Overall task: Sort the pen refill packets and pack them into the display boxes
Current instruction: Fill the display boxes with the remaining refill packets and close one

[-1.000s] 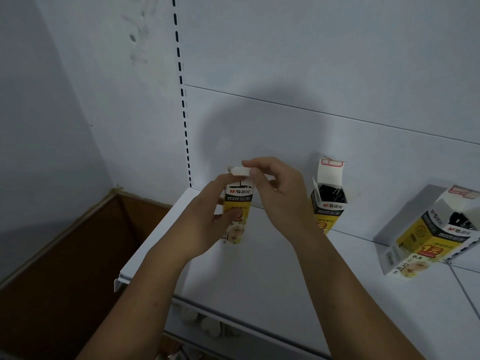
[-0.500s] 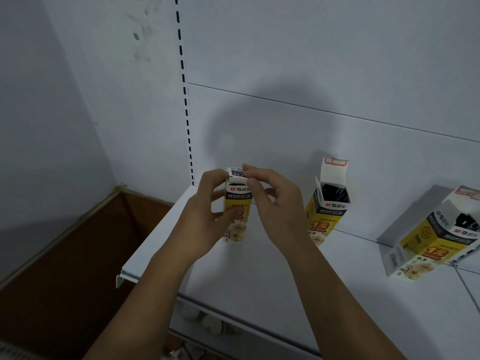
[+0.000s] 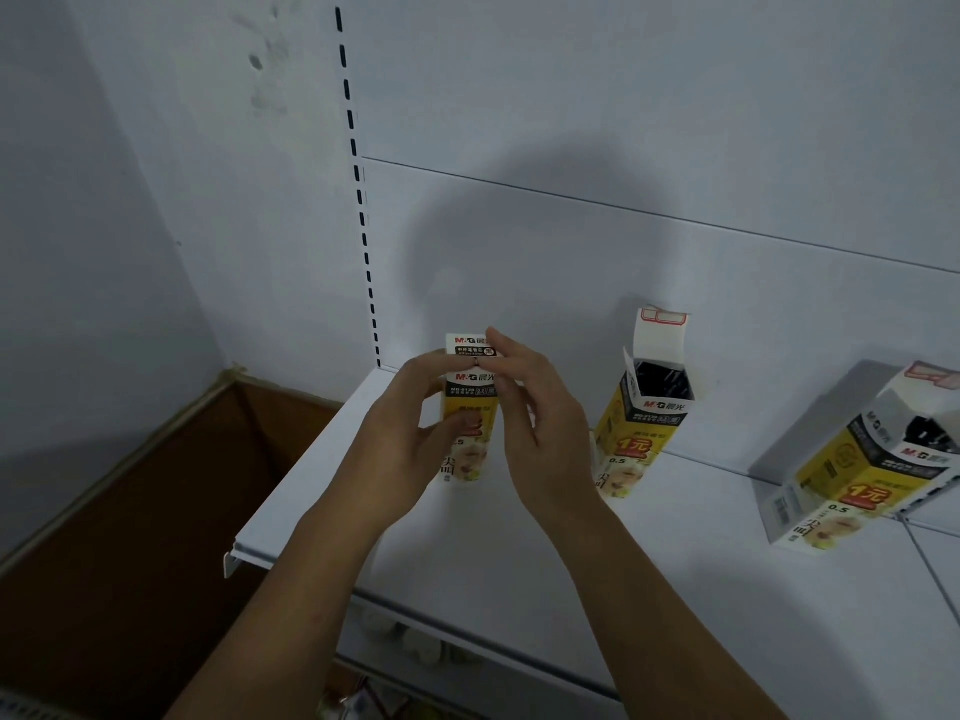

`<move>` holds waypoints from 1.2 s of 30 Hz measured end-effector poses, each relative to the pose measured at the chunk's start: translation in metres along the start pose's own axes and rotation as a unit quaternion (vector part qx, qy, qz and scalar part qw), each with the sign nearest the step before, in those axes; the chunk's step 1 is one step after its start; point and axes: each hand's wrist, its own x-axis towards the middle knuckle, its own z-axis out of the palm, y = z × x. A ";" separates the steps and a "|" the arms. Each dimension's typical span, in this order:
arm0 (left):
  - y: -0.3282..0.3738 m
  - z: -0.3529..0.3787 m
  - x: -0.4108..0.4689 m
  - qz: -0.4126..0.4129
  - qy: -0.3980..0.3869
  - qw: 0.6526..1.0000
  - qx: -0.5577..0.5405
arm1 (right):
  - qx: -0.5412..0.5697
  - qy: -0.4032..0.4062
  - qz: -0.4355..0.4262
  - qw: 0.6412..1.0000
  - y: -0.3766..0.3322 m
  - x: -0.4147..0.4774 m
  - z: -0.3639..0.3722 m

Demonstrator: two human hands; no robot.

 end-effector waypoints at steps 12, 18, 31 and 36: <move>-0.009 0.010 -0.013 0.006 0.033 0.996 0.089 | 0.018 -0.040 0.171 0.984 0.010 -0.041 0.018; -0.018 0.022 0.008 0.018 0.024 0.997 0.076 | 0.042 -0.002 0.211 0.977 0.014 -0.038 0.019; -0.031 0.052 0.075 0.051 -0.042 0.996 0.057 | -0.006 -0.014 0.271 0.963 0.027 0.001 0.009; -0.027 0.051 0.068 0.046 -0.051 0.996 0.050 | -0.018 -0.026 0.267 0.963 0.009 -0.009 0.000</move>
